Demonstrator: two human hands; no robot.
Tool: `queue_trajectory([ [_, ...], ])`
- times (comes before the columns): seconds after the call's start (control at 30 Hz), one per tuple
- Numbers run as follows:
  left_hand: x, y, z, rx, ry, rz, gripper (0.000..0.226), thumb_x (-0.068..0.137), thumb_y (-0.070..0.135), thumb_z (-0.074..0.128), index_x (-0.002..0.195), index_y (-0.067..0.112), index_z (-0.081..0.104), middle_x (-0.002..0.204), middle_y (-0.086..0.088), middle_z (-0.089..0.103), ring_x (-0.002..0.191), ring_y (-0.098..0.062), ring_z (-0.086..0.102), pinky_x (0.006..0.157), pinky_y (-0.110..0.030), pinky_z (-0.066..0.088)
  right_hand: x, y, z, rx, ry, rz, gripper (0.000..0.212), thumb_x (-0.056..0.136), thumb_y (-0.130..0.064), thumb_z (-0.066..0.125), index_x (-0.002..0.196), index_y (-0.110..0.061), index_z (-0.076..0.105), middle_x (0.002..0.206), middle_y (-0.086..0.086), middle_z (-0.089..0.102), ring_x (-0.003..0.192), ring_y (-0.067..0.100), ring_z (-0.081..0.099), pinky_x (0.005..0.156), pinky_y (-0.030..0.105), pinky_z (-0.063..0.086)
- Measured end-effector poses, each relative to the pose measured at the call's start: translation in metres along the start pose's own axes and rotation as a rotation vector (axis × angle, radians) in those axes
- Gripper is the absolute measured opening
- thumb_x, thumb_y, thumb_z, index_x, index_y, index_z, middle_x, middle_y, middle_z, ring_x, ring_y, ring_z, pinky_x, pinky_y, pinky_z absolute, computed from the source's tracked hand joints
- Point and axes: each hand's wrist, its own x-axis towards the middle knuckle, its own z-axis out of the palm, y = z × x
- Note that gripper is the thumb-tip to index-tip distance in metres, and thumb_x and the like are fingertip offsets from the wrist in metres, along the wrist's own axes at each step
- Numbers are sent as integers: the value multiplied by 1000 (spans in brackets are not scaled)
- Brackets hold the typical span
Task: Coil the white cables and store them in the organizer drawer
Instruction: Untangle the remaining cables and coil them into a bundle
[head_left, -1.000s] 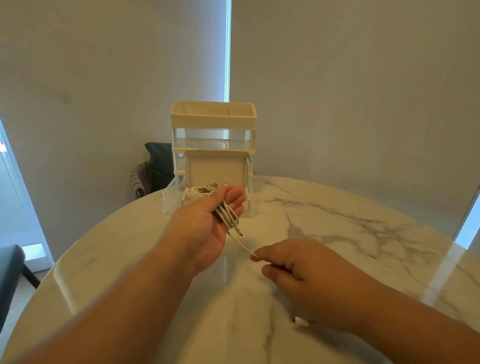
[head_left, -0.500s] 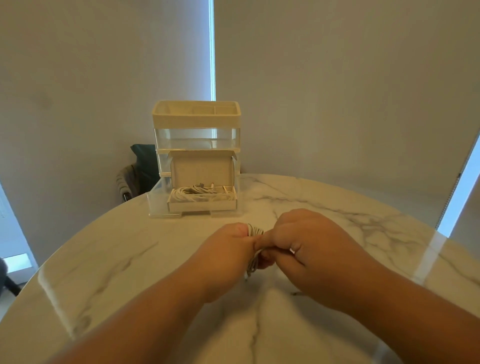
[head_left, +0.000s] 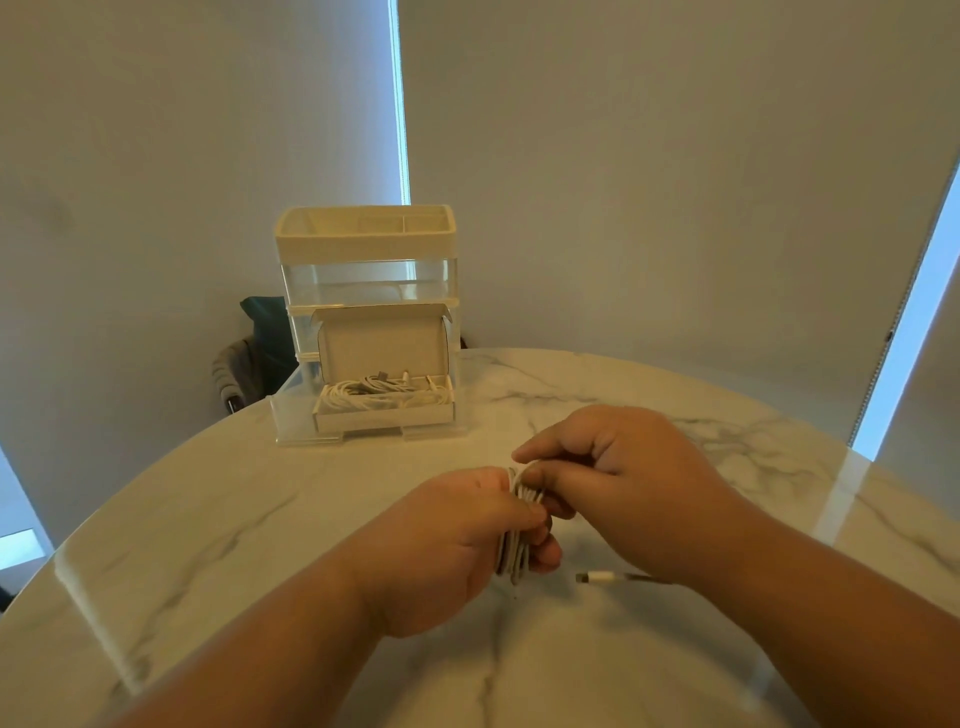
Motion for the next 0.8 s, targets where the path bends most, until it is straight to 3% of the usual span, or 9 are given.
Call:
queue_trajectory([
  [0.1,0,-1,0,56,40,55,22,87,22,57,88,5,71,67,-5,56,68,-21,61,85,-47,46,2,2,-3,148,-44,71,16,88,-20,70,89,-34,77,79,-14,74,79,-4,66,71,8,46],
  [0.2,-1,5,2,-75,82,76,16,88,15,62,81,3,68,62,-6,48,60,-20,56,74,-38,52,4,5,-5,190,-95,65,20,90,-18,67,96,-33,79,76,-26,68,76,-8,63,71,12,45],
  [0.3,-3,12,2,-242,116,80,17,81,14,55,78,-1,62,57,-6,42,55,-20,50,63,-35,55,6,12,-7,228,-151,78,27,95,-16,61,104,-36,76,72,-7,67,65,10,62,70,34,55],
  [0.37,-6,18,2,-320,99,75,19,82,14,50,75,1,63,57,-5,40,53,-19,49,61,-34,55,7,17,-6,299,-166,97,26,95,-16,61,103,-36,75,66,3,67,60,20,61,67,38,54],
  [0.47,-9,21,2,-373,70,54,24,85,17,49,73,3,64,55,-3,40,52,-17,49,59,-33,56,8,25,-2,370,-144,118,15,93,-18,66,94,-31,74,64,5,65,60,22,58,60,37,48],
  [0.57,-13,20,2,-352,-16,-16,26,90,21,56,71,5,65,55,-2,38,51,-16,48,58,-32,54,11,26,1,198,14,32,12,89,-22,70,81,-30,73,69,-10,68,61,4,58,65,26,45],
  [0.63,-15,20,4,-335,-63,-40,25,89,22,57,71,5,65,56,-2,38,52,-17,48,58,-32,54,11,24,0,155,90,2,14,87,-21,71,79,-33,72,74,-18,68,67,0,60,66,17,44],
  [0.73,-15,24,6,-363,-8,-24,28,89,20,54,68,6,66,54,-1,39,50,-16,49,56,-32,55,10,25,6,113,40,22,12,90,-22,68,83,-30,73,74,-22,68,72,-3,61,65,10,42],
  [0.8,-16,29,3,-443,3,16,27,88,19,56,67,6,66,52,0,39,49,-15,49,56,-32,55,9,27,14,111,-38,49,15,93,-19,64,88,-29,75,80,-18,71,78,-2,63,70,12,44],
])
